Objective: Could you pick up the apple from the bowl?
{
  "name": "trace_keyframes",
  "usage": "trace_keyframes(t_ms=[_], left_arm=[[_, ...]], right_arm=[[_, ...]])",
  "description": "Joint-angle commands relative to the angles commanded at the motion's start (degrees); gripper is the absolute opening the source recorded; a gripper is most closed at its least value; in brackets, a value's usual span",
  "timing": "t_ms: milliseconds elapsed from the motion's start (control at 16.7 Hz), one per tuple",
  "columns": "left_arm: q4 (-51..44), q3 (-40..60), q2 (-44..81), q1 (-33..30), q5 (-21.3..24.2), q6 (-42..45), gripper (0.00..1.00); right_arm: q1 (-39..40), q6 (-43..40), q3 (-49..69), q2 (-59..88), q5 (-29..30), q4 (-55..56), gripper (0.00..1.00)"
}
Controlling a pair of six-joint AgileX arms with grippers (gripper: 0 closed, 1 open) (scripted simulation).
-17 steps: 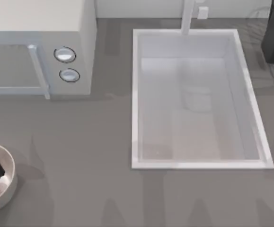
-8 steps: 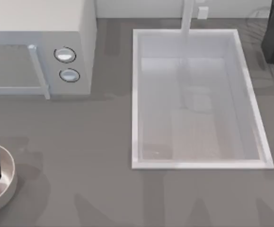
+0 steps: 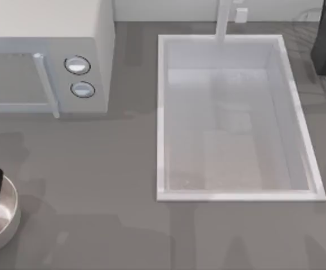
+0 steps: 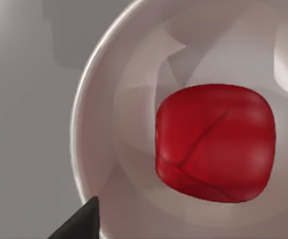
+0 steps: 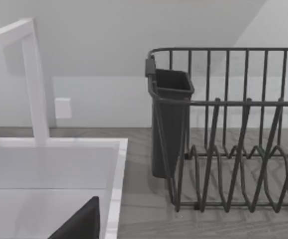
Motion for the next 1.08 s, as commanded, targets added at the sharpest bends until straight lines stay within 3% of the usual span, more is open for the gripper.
trace_keyframes(t_ms=[240, 600, 780, 1080], left_arm=[[-7.08, 5.89, 8.86, 0.6, 0.0, 0.71, 1.0], [-7.46, 6.22, 9.61, 0.4, 0.0, 0.75, 1.0], [-3.47, 3.68, 11.64, 0.47, 0.0, 0.82, 1.0], [12.39, -3.89, 18.19, 0.73, -0.01, 1.06, 1.0]], right_arm=[[0.0, 0.0, 0.0, 0.0, 0.0, 0.0, 1.0], [0.0, 0.0, 0.0, 0.0, 0.0, 0.0, 1.0], [0.0, 0.0, 0.0, 0.0, 0.0, 0.0, 1.0], [0.0, 0.0, 0.0, 0.0, 0.0, 0.0, 1.0]])
